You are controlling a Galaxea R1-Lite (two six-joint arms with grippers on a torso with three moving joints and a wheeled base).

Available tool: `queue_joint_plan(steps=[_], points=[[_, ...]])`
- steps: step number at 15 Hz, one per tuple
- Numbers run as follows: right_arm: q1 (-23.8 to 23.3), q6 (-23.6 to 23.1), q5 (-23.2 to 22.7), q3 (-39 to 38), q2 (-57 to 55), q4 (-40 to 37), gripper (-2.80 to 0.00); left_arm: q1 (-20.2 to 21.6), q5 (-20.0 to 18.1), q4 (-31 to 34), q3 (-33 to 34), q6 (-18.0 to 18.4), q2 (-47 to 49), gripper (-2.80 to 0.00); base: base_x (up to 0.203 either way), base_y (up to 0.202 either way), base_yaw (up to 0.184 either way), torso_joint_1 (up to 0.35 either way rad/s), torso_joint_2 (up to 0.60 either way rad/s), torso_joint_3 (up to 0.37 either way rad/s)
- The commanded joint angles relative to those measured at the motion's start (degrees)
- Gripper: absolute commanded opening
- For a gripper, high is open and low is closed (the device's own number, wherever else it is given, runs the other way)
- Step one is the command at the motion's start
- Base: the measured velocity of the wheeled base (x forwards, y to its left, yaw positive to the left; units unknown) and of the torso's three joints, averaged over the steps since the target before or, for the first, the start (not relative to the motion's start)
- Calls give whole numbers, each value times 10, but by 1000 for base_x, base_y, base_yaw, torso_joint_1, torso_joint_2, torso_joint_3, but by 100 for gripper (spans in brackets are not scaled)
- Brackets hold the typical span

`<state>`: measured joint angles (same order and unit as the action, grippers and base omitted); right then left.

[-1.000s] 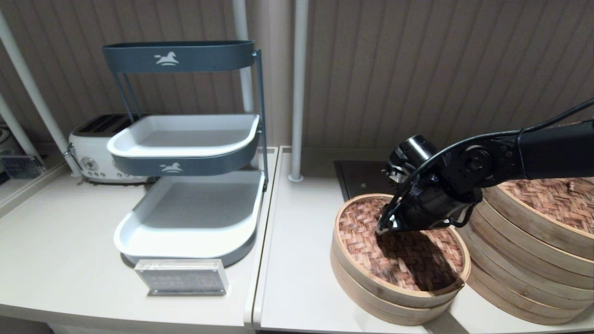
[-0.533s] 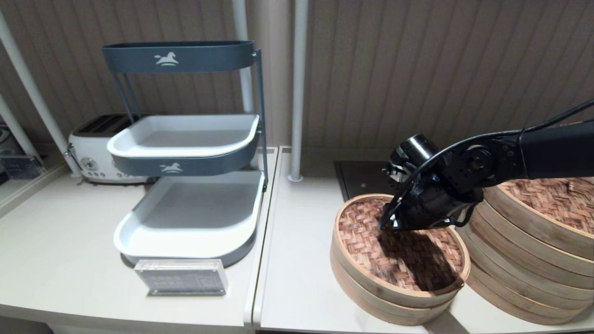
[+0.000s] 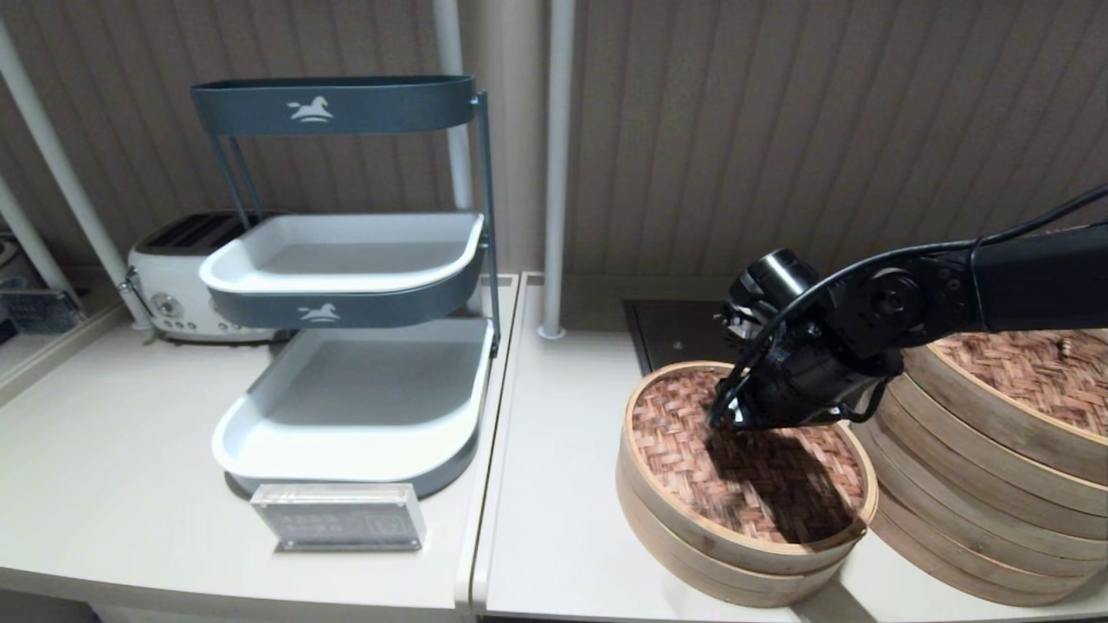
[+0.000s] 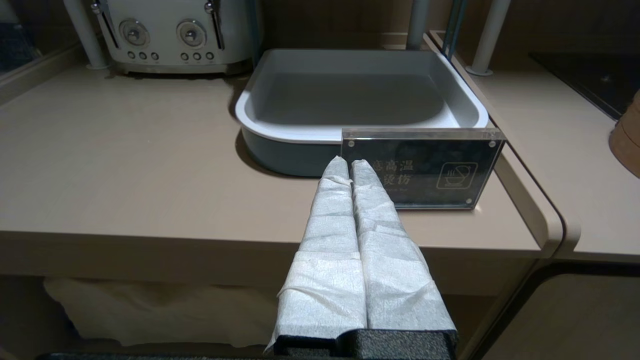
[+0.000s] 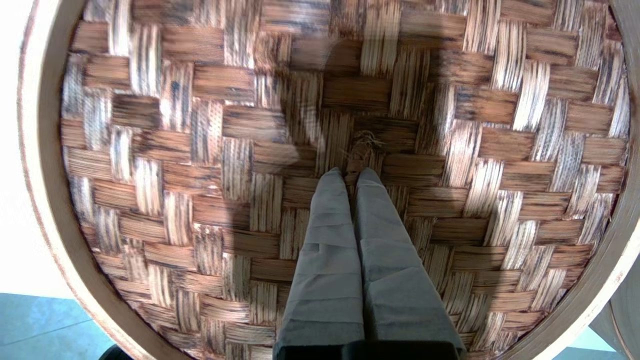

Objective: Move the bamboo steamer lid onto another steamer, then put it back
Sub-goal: Pick up the steamer

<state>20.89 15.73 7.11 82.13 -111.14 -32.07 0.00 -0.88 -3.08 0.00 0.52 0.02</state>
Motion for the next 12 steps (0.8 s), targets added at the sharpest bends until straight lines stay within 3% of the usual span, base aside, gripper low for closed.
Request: queue_joint_plan(steps=[1,12], points=[[0,1,1,8,10,1,-280,0,0,0,16,0,0,-280,0,0,0,0,0,0],[0,-8,3,43,33,-5,-280,0,0,0,16,0,0,-280,0,0,0,0,0,0]])
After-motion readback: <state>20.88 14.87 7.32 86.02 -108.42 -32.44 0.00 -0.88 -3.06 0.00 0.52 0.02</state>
